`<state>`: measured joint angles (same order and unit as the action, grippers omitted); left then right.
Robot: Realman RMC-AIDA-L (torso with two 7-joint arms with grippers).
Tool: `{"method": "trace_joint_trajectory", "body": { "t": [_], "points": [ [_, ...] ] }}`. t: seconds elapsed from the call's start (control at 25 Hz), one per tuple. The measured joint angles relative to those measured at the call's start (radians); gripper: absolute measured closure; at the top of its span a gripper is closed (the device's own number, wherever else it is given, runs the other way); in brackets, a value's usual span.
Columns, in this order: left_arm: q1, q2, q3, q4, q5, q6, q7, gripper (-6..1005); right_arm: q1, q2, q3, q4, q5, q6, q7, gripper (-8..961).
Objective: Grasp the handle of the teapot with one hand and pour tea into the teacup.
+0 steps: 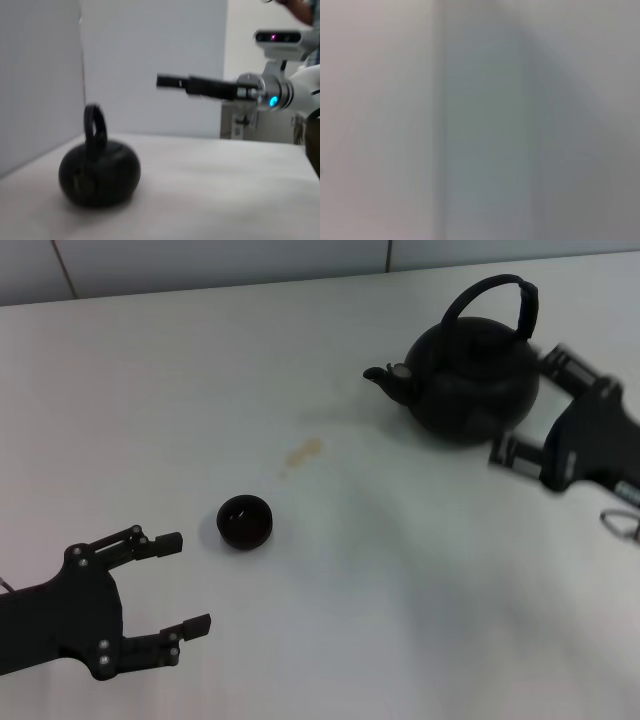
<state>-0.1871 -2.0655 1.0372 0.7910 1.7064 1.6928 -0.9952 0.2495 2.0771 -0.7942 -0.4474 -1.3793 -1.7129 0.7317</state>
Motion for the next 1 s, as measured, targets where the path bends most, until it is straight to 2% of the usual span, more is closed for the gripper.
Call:
{"method": "trace_joint_trajectory", "body": {
  "t": [0.04,0.08,0.16,0.36,0.56,1.0],
  "points": [
    [0.001,0.001,0.000,0.000,-0.007,0.009,0.013,157,0.001,-0.001,0.000,-0.037,-0.098,-0.051,0.000,129],
    [0.001,0.001,-0.003,0.000,-0.018,0.024,0.029,157,0.001,-0.001,0.000,-0.037,-0.098,-0.051,0.000,128],
    [0.001,0.002,-0.012,0.001,-0.034,0.046,0.039,157,0.000,0.000,0.000,-0.092,-0.232,-0.107,0.001,127],
    [-0.004,0.004,-0.027,0.001,-0.056,0.107,0.045,157,-0.009,-0.002,0.009,-0.112,-0.336,-0.161,0.019,126],
    [-0.006,0.001,-0.031,-0.005,-0.062,0.145,0.047,157,-0.015,-0.001,0.010,-0.112,-0.411,-0.182,0.038,127],
    [-0.001,-0.001,-0.023,-0.025,-0.060,0.141,0.051,157,-0.026,0.001,0.009,-0.106,-0.422,-0.169,0.031,126]
  ]
}}
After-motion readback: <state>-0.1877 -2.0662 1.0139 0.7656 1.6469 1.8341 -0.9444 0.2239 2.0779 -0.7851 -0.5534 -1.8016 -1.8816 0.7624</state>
